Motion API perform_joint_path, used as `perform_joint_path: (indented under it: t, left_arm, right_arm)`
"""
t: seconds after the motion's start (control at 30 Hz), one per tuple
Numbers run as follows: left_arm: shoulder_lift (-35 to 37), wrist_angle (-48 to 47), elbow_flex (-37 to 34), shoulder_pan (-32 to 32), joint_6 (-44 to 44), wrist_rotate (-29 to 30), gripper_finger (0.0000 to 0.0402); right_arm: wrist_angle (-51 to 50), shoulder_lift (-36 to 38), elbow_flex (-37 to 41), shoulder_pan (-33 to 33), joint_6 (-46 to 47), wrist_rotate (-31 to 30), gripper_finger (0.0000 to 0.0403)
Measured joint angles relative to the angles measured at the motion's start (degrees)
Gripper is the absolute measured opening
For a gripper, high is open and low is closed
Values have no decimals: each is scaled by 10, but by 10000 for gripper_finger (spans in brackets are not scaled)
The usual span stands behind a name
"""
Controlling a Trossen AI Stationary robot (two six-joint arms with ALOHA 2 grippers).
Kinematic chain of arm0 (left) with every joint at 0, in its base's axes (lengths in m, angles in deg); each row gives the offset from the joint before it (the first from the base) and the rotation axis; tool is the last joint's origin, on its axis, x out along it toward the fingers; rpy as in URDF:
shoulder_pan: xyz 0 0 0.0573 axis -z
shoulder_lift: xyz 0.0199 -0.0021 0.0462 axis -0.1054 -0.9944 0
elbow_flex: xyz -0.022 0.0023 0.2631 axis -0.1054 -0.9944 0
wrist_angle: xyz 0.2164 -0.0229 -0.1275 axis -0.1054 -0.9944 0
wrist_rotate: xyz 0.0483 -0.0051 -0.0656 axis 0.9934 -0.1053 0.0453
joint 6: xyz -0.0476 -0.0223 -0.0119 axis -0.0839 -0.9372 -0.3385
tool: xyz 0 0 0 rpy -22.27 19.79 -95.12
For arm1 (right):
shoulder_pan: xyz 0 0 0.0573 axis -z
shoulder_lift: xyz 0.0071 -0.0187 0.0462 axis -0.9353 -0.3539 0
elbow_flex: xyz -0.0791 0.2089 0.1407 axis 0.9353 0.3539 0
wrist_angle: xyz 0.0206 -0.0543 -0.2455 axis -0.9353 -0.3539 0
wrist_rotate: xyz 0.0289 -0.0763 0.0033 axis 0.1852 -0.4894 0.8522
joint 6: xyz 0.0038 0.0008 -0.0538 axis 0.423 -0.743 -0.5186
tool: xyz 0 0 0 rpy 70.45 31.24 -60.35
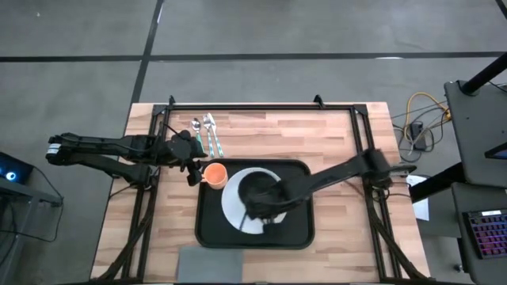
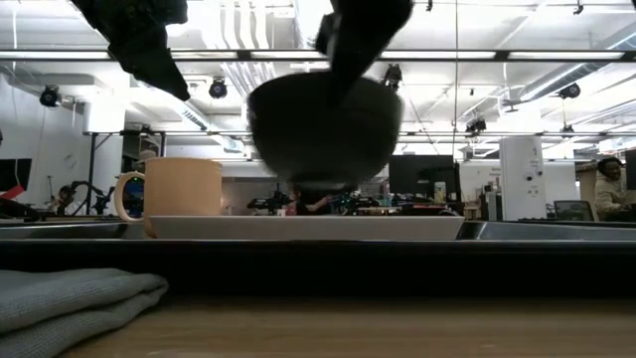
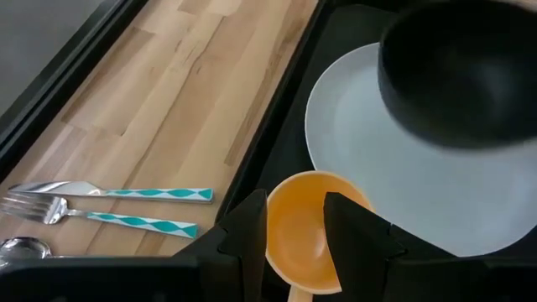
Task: Set up tray
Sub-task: Put the black bowl on the white plate
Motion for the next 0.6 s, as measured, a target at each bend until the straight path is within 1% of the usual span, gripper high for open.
perform_joint_path:
  t: [0.1,0.23,0.33,0.47,0.6]
  left_arm:
    - [0,-1,0,0,0,0,102]
    - [0,-14,0,0,0,0,102]
    - [0,-38,0,0,-13,1,102]
    - [0,-72,0,0,-26,1,102]
    - [0,-73,-1,0,-26,1,102]
  right_arm:
    - [-1,-48,-44,-3,-15,23,8]
    - [-2,-93,-87,-5,-41,54,8]
    - [-6,-105,-96,-5,-45,57,8]
    - [-17,-101,-89,-4,-52,54,8]
    - [-16,-94,-80,-3,-50,55,8]
